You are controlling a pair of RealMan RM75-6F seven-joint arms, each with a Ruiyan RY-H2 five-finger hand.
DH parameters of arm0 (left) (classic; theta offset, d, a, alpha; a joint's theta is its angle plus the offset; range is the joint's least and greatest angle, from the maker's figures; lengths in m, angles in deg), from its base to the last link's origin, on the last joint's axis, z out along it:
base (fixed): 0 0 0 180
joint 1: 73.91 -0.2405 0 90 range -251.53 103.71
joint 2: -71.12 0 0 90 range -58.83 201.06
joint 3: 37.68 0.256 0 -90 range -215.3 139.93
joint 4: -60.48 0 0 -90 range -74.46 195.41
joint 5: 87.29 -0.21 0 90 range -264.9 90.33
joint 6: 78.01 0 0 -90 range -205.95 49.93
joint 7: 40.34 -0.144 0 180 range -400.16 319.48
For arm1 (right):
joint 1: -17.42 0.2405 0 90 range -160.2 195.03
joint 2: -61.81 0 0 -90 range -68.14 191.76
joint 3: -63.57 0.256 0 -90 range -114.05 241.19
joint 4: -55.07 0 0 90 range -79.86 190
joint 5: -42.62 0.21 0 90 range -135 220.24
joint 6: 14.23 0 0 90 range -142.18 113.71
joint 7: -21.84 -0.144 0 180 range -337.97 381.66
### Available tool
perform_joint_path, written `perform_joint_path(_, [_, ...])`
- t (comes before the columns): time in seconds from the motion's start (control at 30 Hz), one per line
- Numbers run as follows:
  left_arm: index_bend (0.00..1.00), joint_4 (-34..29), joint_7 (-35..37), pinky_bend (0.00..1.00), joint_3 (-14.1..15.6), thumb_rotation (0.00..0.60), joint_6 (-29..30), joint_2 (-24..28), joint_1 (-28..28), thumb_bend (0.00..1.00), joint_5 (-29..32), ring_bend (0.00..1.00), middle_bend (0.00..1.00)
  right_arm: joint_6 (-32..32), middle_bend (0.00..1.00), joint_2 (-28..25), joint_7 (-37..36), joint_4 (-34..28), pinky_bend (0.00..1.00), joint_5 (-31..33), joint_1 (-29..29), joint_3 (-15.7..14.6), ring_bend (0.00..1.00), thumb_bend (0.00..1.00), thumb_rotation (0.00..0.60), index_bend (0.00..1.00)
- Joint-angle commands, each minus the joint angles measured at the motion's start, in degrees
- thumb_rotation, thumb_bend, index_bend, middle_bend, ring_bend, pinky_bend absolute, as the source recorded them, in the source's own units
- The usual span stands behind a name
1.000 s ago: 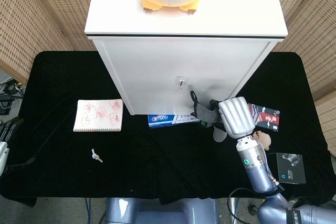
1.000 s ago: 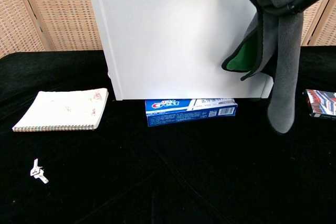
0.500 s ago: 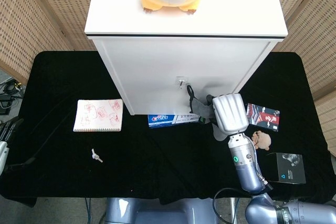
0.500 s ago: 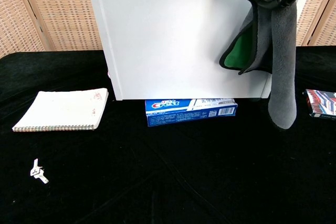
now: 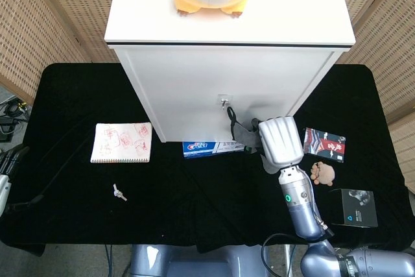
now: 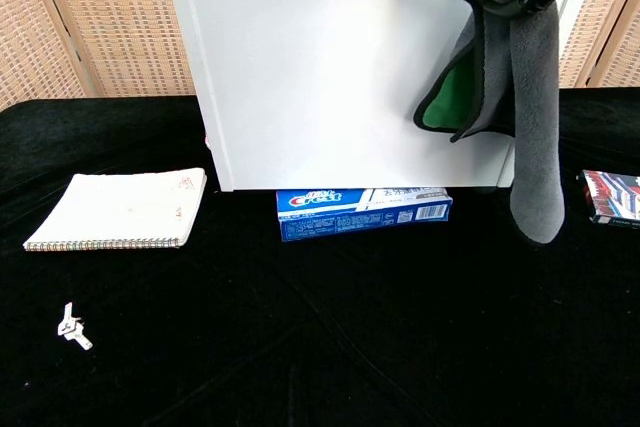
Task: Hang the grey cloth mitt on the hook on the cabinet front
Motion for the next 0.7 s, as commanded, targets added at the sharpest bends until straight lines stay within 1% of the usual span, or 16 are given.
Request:
perform_joint_path(0.03, [0.0, 0.0, 0.0, 0.0, 0.0, 0.6, 0.0, 0.0, 0.0, 0.0, 0.0, 0.0, 0.0, -0.2, 1.0, 0.3, 0.3, 0.2, 1.0, -0.1, 0.2, -0.2, 1.0, 0.66, 0.6, 0.87])
perform_joint_path(0.17, [0.0, 0.1, 0.1, 0.0, 0.0, 0.6, -0.1, 0.0, 0.0, 0.0, 0.1, 0.0, 0.0, -0.6, 1.0, 0.7, 1.4, 0.3, 1.0, -0.1, 0.6, -0.5, 1.0, 0.66, 0.6, 0.87])
perform_joint_path(0.5, [0.0, 0.1, 0.3, 0.0, 0.0, 0.6, -0.1, 0.1, 0.0, 0.0, 0.0, 0.0, 0.0, -1.1, 1.0, 1.1, 2.7, 0.0, 1.0, 0.9, 1.5, 0.0, 1.0, 0.65, 0.6, 0.87])
perform_joint_path(0.7, [0.0, 0.1, 0.4, 0.0, 0.0, 0.6, 0.0, 0.1, 0.0, 0.0, -0.1, 0.0, 0.0, -1.4, 1.0, 1.5, 5.0, 0.4, 1.0, 1.0, 2.1, -0.9, 1.0, 0.66, 0.6, 0.87])
